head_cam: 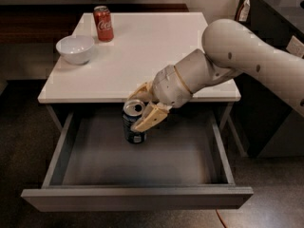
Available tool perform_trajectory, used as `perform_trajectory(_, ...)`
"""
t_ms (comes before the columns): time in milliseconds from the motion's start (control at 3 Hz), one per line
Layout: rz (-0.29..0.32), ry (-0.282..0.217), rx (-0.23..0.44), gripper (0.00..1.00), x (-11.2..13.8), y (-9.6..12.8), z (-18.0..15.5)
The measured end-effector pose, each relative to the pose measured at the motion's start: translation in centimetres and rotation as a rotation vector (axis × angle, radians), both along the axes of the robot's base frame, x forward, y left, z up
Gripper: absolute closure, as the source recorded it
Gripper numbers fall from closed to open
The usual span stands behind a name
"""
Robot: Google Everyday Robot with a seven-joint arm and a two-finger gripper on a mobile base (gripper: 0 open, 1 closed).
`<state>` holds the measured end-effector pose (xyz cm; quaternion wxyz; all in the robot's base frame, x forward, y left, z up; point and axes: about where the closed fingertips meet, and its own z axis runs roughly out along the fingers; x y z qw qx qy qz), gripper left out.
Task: Place pepsi can into top drawer
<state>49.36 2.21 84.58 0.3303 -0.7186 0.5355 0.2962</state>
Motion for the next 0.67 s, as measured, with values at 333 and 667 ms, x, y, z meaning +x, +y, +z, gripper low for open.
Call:
perform_trajectory(333, -0.040, 0.022, -0.020, 1.00, -0.3, 0.3, -2.8)
perform_trajectory(667, -0.121, 0.039, -0.058, 1.00, -0.8, 0.5, -6.3)
